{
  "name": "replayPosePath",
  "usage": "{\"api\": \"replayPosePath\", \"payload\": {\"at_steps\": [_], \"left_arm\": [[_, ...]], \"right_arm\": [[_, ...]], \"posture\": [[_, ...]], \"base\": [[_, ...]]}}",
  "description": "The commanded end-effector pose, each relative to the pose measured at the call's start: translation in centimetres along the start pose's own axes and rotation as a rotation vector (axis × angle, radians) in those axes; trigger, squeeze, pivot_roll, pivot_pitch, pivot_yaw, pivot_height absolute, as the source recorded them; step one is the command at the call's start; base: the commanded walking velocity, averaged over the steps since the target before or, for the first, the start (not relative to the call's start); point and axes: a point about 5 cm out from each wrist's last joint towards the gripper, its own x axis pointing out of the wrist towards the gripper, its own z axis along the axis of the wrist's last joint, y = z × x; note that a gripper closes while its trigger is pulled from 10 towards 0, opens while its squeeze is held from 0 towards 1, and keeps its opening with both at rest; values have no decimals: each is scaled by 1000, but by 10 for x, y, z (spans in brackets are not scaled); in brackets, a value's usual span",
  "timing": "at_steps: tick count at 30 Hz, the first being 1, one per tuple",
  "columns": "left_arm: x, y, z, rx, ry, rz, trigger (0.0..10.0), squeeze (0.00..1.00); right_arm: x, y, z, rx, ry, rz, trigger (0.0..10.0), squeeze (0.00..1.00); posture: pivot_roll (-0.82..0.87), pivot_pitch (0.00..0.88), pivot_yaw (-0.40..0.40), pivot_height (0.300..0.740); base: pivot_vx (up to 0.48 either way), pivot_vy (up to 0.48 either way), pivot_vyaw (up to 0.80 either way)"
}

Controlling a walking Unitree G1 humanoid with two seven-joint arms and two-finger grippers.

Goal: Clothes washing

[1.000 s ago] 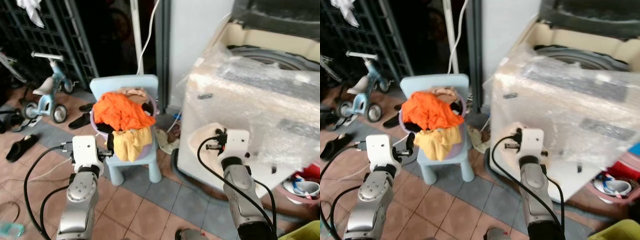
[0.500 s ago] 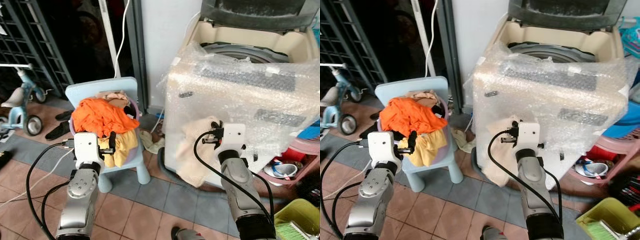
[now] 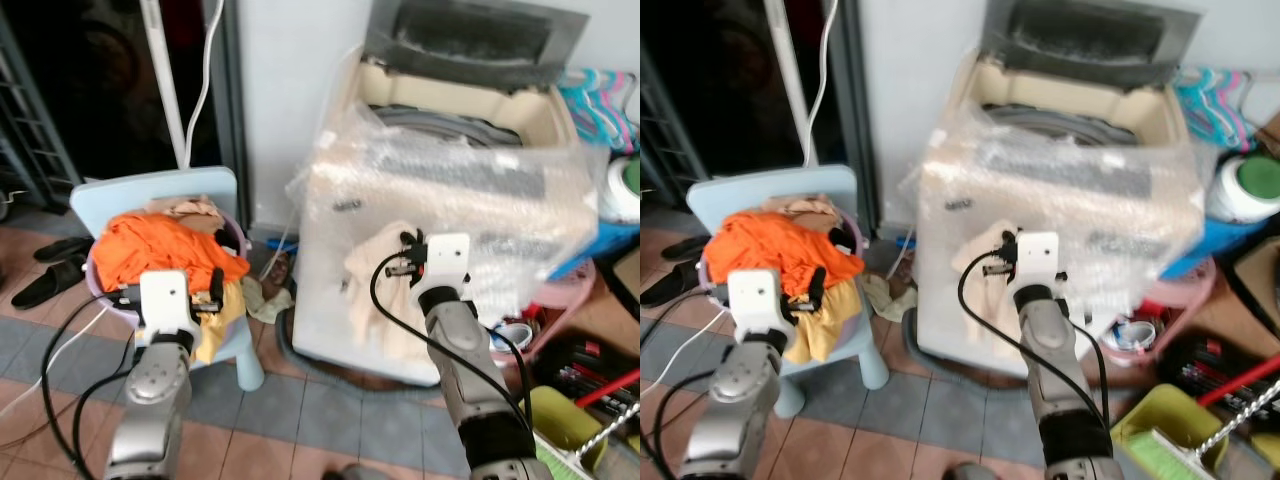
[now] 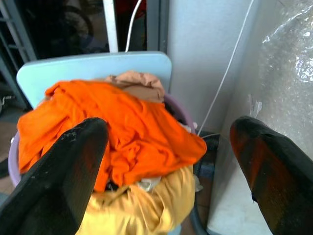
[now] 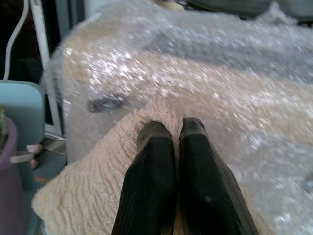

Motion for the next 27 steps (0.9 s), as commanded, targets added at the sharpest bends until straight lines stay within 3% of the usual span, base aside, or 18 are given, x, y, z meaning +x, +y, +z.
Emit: {"api": "replayPosePath", "payload": {"at_steps": [1,13,23,27], "left_arm": [[1,-8,2,-14,-2,-39,10000,0],[3,-10,1,-1,13,-78,10000,0],[3,-7,3,14,11,-66,10000,0],[3,-5,2,32,19,-48,10000,0]], "right_arm": [[-4,-8,-3,-7,4,-23,10000,0],[-7,-11,-5,-7,3,-50,10000,0],[-1,-8,1,-22,-24,-20,10000,0],[0,-3,6,-48,-50,30,10000,0]], "posture": [[-19,0,4,740],[-22,1,29,740],[-19,4,39,740],[-21,5,41,740]], "base": [[0,0,-800],[0,0,-800],[350,0,0],[0,0,0]]}}
